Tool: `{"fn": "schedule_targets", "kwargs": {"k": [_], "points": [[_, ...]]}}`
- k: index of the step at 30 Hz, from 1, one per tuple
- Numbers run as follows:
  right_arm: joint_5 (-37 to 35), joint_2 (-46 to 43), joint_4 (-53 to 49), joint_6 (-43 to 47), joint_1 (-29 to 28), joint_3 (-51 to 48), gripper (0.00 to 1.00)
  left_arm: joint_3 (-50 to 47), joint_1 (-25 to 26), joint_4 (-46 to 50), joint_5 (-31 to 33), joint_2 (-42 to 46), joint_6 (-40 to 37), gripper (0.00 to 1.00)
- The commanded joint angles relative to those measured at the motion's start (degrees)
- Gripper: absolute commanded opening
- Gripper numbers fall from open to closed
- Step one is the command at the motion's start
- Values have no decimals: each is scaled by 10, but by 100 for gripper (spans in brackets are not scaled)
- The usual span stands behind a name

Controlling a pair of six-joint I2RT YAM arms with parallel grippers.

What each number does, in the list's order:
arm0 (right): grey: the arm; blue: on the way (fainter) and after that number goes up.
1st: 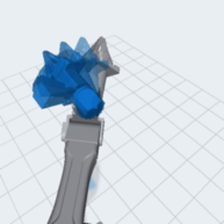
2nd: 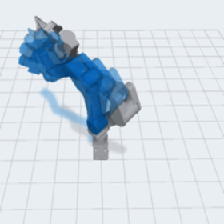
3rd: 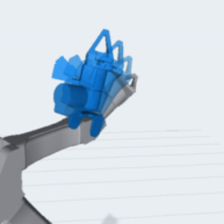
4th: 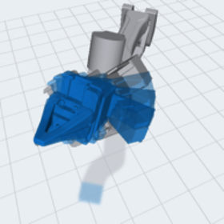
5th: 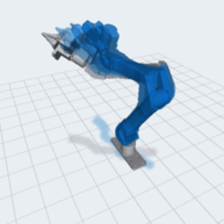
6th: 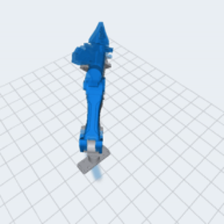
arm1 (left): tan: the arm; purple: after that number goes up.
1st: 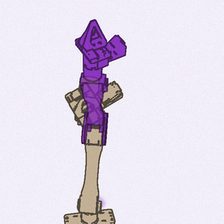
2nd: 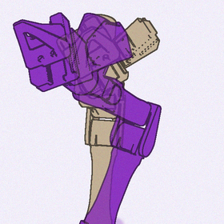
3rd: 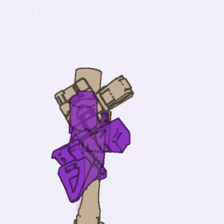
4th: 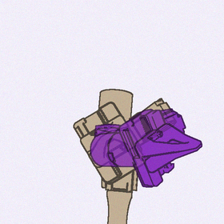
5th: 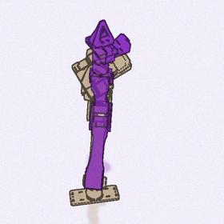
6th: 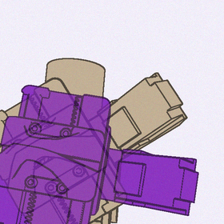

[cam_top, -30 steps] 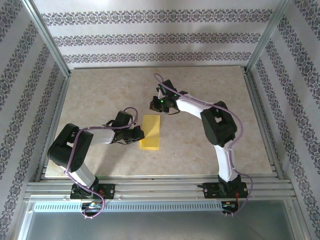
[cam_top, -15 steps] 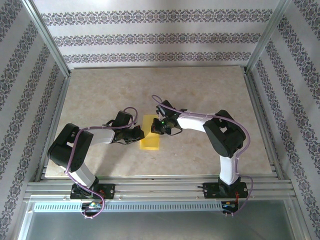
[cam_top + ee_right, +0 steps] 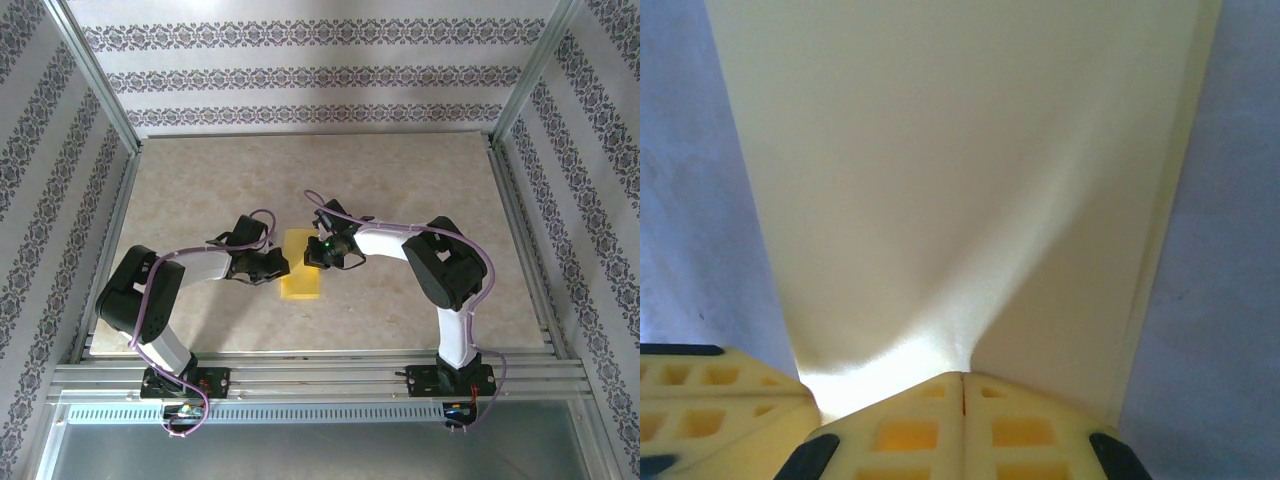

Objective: Fold a paper plane with a square sheet of paper (pick it up from the middle)
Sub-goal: First fold in half a square sheet of paper at the center of the table.

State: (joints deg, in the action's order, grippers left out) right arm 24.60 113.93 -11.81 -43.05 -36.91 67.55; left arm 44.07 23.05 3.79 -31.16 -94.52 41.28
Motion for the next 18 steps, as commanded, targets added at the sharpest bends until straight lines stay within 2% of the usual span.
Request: {"fn": "schedule_targets", "kwargs": {"k": [1,10,18], "points": [[-47,43,-60,24,10,-16,0,38,-12,15,-10,-13,-15,11],[-48,48,-60,23,10,-18,0,56,-23,-18,-27,-89,-18,11],[-60,56,-83,38,14,-19,0,46,-81,-9,-21,-83,-36,12]]}}
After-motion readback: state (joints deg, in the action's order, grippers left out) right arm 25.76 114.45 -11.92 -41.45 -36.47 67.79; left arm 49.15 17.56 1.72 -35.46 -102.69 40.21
